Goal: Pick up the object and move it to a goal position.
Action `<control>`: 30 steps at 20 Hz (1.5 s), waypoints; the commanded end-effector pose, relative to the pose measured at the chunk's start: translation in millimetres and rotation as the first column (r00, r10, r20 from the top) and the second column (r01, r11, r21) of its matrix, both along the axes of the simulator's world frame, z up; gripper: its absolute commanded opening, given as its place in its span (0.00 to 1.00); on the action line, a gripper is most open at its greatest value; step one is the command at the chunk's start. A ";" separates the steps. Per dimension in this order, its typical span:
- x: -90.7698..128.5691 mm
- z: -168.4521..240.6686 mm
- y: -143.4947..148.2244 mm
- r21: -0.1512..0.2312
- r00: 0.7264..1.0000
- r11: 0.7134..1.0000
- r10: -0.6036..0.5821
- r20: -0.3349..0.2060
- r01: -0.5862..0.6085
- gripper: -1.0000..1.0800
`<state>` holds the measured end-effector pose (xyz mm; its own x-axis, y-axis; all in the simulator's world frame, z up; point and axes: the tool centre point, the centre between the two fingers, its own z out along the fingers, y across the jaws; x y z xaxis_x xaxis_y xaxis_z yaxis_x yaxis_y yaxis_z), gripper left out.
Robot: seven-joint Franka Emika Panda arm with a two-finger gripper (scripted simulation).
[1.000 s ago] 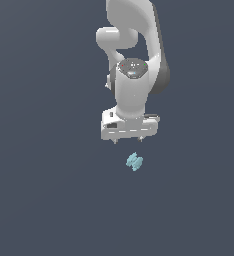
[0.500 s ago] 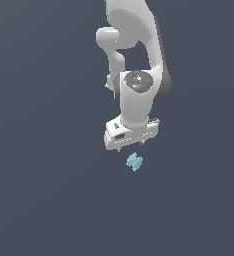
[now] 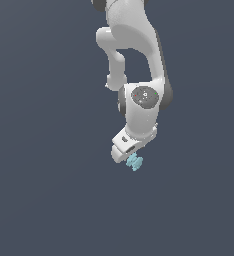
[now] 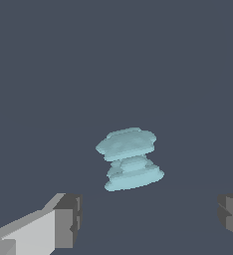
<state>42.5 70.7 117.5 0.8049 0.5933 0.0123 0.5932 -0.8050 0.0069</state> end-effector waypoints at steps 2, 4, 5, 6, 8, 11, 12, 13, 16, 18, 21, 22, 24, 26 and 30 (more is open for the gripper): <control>2.7 -9.5 4.6 -0.002 0.996 0.996 0.087 -0.005 -0.087 0.96; 3.7 -13.8 6.6 -0.002 0.992 0.992 0.125 -0.008 -0.125 0.96; 4.2 -15.7 7.5 -0.002 0.990 0.990 0.141 -0.009 -0.141 0.96; 4.6 -17.4 8.3 -0.002 0.988 0.988 0.156 -0.010 -0.156 0.96; 5.2 -20.3 9.7 -0.002 0.983 0.983 0.181 -0.012 -0.181 0.96; 5.9 -23.3 11.1 -0.002 0.978 0.978 0.207 -0.013 -0.207 0.96; 6.1 -24.0 11.4 -0.002 0.977 0.977 0.212 -0.014 -0.212 0.96; 6.1 -24.4 11.7 -0.002 0.976 0.976 0.216 -0.014 -0.216 0.96; 6.0 -24.5 11.6 -0.002 0.977 0.977 0.214 -0.014 -0.214 0.96; 6.0 -26.2 11.5 -0.002 0.977 0.977 0.214 -0.014 -0.214 0.96; 5.8 -35.0 11.4 -0.002 0.977 0.977 0.215 -0.014 -0.215 0.96; 5.6 -39.6 11.7 -0.002 0.976 0.976 0.216 -0.014 -0.216 0.96; 5.2 -51.2 11.8 -0.002 0.976 0.976 0.217 -0.014 -0.217 0.96; 4.8 -62.5 11.9 -0.002 0.976 0.976 0.218 -0.014 -0.219 0.96; 5.1 -74.4 11.7 -0.002 0.976 0.976 0.219 -0.014 -0.219 0.96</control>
